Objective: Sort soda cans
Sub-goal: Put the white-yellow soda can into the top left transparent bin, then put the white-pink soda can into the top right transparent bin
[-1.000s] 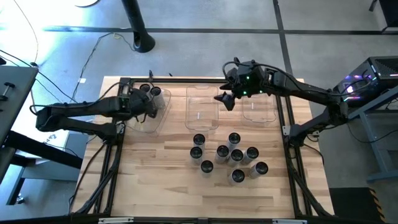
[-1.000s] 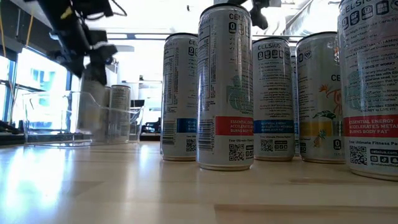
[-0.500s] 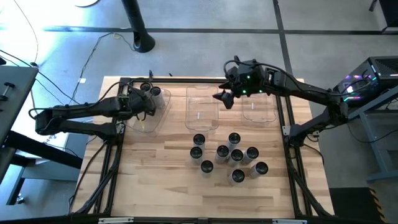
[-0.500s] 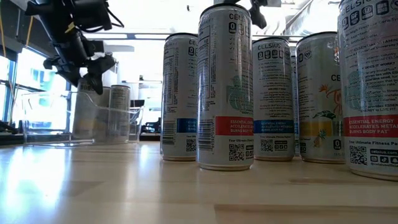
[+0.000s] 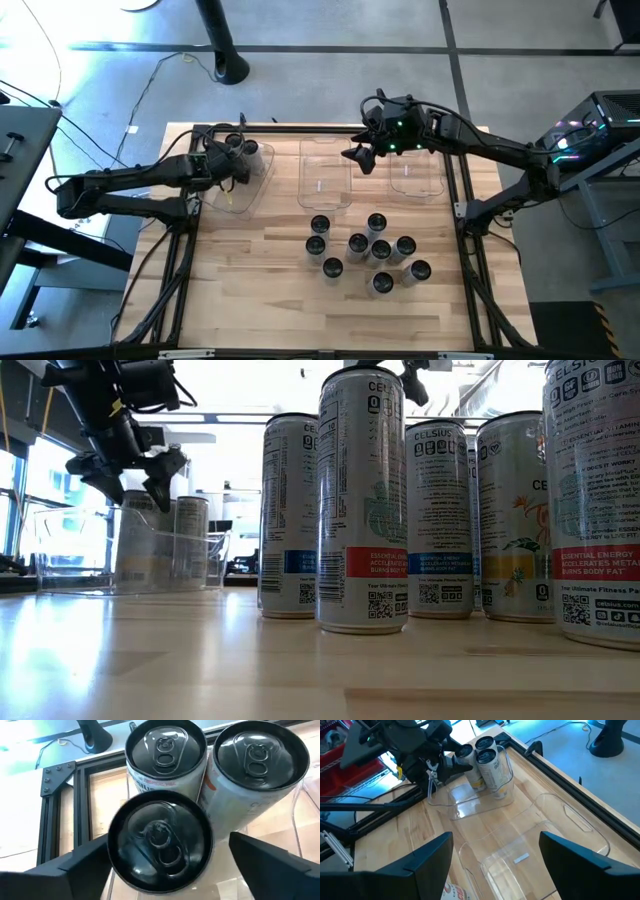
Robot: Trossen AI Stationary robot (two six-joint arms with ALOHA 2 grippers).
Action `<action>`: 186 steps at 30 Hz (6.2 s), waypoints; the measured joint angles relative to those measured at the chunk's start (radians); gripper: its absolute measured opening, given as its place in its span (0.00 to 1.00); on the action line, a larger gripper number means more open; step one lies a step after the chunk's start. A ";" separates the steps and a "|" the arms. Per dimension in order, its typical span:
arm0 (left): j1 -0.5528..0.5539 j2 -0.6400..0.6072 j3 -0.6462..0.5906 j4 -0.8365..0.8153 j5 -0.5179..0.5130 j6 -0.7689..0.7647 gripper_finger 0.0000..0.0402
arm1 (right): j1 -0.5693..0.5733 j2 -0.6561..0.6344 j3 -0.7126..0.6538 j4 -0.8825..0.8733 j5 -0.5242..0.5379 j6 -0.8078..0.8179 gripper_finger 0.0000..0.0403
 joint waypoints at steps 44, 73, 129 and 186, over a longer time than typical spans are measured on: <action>-0.004 -0.382 0.086 0.293 0.143 0.132 0.98 | -0.026 0.000 0.000 0.001 0.000 -0.042 0.72; -0.329 0.172 0.238 0.688 0.836 0.373 0.96 | -0.113 -0.054 0.001 0.112 -0.144 -0.110 0.72; -0.448 0.302 0.225 1.179 0.526 0.239 0.96 | 0.595 -0.062 -0.018 -0.769 0.129 0.471 0.72; -0.422 0.125 0.225 1.014 0.457 0.077 0.96 | 0.907 0.072 -0.091 -0.848 0.108 1.115 0.78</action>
